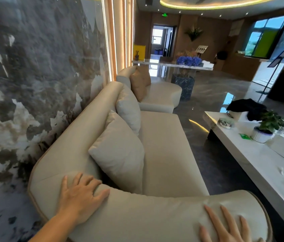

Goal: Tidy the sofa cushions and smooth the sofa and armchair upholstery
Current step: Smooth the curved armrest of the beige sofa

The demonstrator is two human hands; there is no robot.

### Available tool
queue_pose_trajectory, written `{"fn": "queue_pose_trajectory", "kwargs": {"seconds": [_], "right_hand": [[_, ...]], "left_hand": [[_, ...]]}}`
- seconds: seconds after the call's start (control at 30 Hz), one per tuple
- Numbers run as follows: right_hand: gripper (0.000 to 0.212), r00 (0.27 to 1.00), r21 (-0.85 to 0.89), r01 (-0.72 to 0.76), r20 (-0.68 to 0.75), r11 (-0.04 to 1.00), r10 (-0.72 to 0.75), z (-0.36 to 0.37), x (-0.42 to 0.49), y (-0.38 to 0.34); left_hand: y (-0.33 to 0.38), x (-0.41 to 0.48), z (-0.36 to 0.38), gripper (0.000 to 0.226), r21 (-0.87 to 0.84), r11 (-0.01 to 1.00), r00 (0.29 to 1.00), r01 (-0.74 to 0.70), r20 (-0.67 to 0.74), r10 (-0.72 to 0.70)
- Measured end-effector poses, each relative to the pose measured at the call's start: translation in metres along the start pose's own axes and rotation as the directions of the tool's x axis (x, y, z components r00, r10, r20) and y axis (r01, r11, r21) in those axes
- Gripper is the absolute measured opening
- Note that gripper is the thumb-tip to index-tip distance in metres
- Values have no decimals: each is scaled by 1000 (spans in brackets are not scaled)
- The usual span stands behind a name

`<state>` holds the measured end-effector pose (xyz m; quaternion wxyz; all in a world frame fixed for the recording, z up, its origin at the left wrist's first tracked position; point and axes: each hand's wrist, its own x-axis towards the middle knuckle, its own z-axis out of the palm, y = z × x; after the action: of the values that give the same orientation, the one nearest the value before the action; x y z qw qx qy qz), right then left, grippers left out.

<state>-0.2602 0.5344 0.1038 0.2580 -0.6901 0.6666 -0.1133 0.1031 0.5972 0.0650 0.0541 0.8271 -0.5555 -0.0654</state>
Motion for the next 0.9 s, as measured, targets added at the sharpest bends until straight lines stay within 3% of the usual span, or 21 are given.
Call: {"fn": "queue_pose_trajectory", "kwargs": {"seconds": [0.03, 0.07, 0.13, 0.17, 0.2, 0.33, 0.4, 0.63, 0.9], "right_hand": [[63, 997, 150, -71, 54, 986, 64, -7, 4, 0], [64, 994, 100, -90, -57, 991, 96, -2, 0, 16], [66, 987, -62, -105, -127, 993, 97, 13, -10, 32], [68, 992, -50, -102, -74, 994, 98, 15, -8, 32], [69, 984, -132, -158, -106, 979, 145, 15, -9, 32], [67, 980, -112, -183, -94, 977, 173, 13, -4, 24], [67, 975, -224, -174, -179, 959, 136, 18, -1, 27], [63, 961, -267, -148, -268, 952, 74, 30, 39, 32], [65, 964, -303, -132, -262, 944, 51, 29, 93, 25]], "left_hand": [[8, -3, 3, 76, -8, 1000, 1000, -4, -10, 4], [12, -6, 5, 79, -2, 1000, 1000, -14, -10, 14], [16, -10, 8, 79, 1, 1000, 1000, 6, -20, -6], [18, -8, 9, 77, -8, 1000, 999, 26, -42, -27], [21, -5, 8, 75, -7, 999, 997, 40, -61, -40], [27, 6, 1, 77, 24, 999, 999, 26, -30, -25], [31, 17, 0, 77, 28, 999, 998, 35, -44, -34], [38, 64, -2, 67, 29, 998, 998, 49, -35, -48], [45, 117, -1, 50, 4, 999, 997, 51, -57, -50]]}}
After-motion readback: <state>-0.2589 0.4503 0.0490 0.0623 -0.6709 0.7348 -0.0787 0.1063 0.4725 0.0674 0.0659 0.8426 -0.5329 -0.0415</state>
